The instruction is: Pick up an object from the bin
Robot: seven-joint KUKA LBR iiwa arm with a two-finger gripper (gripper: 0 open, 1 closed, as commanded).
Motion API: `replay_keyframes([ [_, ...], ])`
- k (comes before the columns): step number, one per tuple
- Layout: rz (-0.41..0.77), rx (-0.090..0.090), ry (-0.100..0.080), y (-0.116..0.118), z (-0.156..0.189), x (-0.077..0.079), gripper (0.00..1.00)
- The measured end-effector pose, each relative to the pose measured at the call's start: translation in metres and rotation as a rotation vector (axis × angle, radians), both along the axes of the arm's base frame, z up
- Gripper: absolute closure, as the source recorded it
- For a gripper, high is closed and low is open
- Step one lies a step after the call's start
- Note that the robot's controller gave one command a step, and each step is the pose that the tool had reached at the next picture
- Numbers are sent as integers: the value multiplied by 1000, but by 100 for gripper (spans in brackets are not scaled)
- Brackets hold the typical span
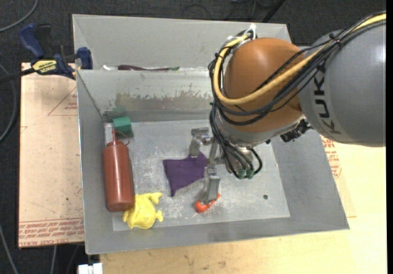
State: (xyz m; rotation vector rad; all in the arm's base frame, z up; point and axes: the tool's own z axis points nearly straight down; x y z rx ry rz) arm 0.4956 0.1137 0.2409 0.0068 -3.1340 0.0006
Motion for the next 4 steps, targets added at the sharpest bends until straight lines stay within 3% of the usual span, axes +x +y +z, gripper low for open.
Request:
replay_keyframes([
  [1,-4,1,-8,-1,4,2,0],
  [2,29,3,-13,-9,-50,25,0],
  [3,196,3,-6,-29,-80,60,0],
  [4,110,3,-14,-29,-96,70,0],
])
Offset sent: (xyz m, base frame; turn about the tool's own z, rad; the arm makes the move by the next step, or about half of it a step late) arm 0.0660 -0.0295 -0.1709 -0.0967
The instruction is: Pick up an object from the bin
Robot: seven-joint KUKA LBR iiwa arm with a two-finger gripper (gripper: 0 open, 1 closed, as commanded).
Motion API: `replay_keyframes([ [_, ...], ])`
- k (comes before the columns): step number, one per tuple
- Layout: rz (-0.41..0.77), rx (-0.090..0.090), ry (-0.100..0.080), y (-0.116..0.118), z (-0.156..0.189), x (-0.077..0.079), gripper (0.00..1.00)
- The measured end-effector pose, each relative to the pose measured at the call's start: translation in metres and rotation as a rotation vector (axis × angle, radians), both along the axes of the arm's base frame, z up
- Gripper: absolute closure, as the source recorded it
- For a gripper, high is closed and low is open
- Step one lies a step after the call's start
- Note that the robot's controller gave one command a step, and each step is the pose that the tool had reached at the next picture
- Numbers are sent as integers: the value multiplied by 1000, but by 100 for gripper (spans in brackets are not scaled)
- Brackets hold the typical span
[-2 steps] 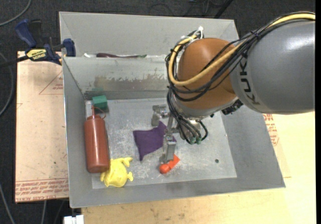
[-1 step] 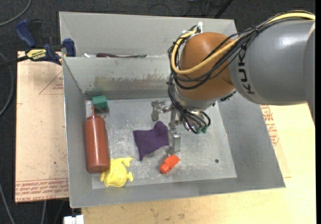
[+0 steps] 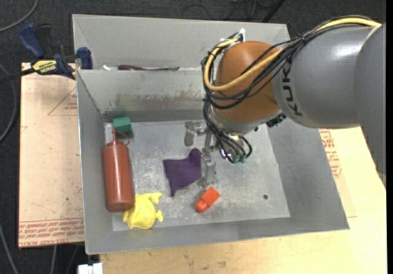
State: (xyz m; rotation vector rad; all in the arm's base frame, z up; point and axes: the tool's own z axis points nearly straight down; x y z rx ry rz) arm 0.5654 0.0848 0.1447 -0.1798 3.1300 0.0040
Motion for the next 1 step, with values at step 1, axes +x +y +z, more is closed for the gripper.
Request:
replay_keyframes([
  [1,81,0,-2,8,-56,6,0],
])
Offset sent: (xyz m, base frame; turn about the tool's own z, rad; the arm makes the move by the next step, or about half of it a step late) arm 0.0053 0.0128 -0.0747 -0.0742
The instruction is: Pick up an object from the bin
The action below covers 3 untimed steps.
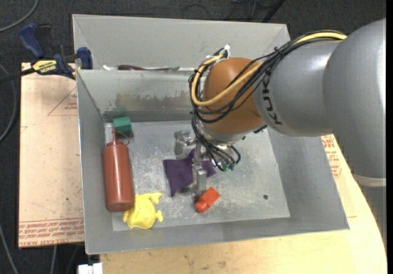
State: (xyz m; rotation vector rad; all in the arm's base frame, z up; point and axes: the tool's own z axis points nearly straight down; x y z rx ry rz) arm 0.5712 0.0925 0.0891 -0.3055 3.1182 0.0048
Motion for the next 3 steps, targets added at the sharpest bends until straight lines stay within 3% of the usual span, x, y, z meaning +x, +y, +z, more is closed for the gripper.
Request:
replay_keyframes([
  [1,-8,2,-3,6,-18,1,100],
  [3,-8,0,5,5,-13,-1,100],
])
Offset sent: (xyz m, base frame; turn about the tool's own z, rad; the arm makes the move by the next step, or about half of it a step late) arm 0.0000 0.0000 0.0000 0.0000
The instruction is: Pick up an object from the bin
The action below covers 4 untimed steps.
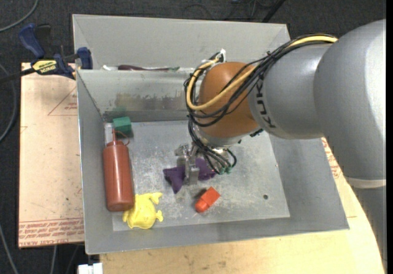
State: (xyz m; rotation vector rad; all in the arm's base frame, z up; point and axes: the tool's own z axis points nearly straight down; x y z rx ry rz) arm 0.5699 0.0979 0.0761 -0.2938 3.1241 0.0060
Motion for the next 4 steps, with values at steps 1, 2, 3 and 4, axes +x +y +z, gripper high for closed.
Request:
replay_keyframes([
  [1,0,-1,5,0,23,-2,100],
  [2,0,0,-3,0,44,0,100],
  [3,0,1,-7,1,59,2,100],
  [4,0,1,-7,1,70,2,100],
])
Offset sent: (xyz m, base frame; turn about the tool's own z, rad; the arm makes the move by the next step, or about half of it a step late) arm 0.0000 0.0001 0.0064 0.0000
